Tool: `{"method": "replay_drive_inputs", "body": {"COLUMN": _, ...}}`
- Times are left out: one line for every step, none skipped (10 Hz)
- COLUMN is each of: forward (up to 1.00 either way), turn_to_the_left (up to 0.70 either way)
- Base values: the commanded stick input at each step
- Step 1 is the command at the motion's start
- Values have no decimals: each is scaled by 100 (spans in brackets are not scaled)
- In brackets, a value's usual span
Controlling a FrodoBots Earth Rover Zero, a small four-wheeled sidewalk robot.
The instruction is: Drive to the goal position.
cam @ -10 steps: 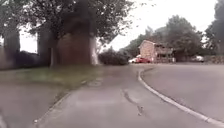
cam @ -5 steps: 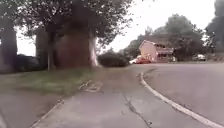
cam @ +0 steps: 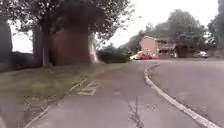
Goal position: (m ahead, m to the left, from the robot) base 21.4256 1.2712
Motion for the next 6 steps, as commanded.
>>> {"method": "replay_drive_inputs", "body": {"forward": 100, "turn_to_the_left": 0}}
{"method": "replay_drive_inputs", "body": {"forward": 100, "turn_to_the_left": -33}}
{"method": "replay_drive_inputs", "body": {"forward": 100, "turn_to_the_left": -40}}
{"method": "replay_drive_inputs", "body": {"forward": 100, "turn_to_the_left": -35}}
{"method": "replay_drive_inputs", "body": {"forward": 100, "turn_to_the_left": -18}}
{"method": "replay_drive_inputs", "body": {"forward": 100, "turn_to_the_left": 0}}
